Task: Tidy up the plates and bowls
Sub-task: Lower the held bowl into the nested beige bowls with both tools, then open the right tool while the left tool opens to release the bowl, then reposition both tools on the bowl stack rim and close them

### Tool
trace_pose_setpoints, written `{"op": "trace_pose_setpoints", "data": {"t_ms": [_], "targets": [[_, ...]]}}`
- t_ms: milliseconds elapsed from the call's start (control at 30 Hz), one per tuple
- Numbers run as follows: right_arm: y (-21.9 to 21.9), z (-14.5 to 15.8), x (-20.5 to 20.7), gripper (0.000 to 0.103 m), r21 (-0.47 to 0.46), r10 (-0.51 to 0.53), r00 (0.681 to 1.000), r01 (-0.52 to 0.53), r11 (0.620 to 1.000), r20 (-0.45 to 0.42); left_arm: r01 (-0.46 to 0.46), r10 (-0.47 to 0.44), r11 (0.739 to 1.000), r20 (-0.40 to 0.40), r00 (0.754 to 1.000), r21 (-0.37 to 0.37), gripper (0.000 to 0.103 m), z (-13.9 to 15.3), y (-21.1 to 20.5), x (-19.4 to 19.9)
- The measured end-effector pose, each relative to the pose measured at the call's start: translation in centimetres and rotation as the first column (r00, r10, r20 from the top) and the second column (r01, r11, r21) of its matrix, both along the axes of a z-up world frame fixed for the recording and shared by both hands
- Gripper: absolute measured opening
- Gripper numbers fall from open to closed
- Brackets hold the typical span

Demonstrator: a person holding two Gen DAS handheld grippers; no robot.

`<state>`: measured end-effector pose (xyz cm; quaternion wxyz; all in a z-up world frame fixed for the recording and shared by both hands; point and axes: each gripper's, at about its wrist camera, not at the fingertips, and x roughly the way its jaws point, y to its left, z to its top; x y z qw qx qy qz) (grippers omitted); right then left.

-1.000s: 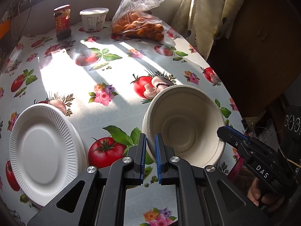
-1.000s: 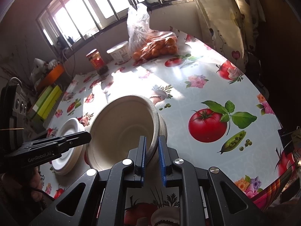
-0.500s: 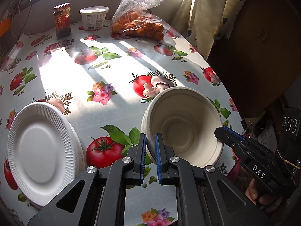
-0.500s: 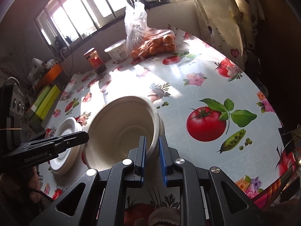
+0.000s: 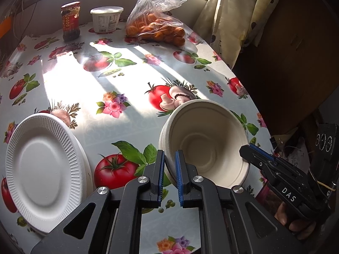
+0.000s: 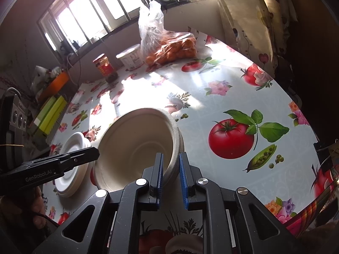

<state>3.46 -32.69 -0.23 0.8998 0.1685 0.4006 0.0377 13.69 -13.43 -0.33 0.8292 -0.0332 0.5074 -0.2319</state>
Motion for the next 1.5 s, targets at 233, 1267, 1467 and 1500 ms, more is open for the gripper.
{"op": "trace_pose_setpoints", "data": {"t_ms": [233, 1267, 1467, 1500], "targets": [[0.0, -0.1, 0.0, 0.027, 0.002, 0.006, 1.000, -0.006, 1.000, -0.003, -0.004, 0.004, 1.000, -0.003, 1.000, -0.011, 0.013, 0.0, 0.1, 0.0], [-0.5, -0.4, -0.3, 0.047, 0.010, -0.018, 1.000, 0.018, 1.000, 0.008, -0.083, 0.079, 0.980, -0.033, 0.996, -0.180, 0.047, -1.8, 2.6, 0.1], [-0.4, -0.7, -0.1, 0.047, 0.016, -0.006, 1.000, 0.006, 1.000, 0.011, -0.059, 0.056, 0.986, -0.023, 0.998, -0.157, 0.047, -2.0, 2.3, 0.3], [-0.4, -0.7, -0.1, 0.047, 0.016, -0.005, 1.000, 0.005, 1.000, 0.011, -0.058, 0.055, 0.987, -0.024, 0.998, -0.149, 0.047, -2.1, 2.2, 0.3]]}}
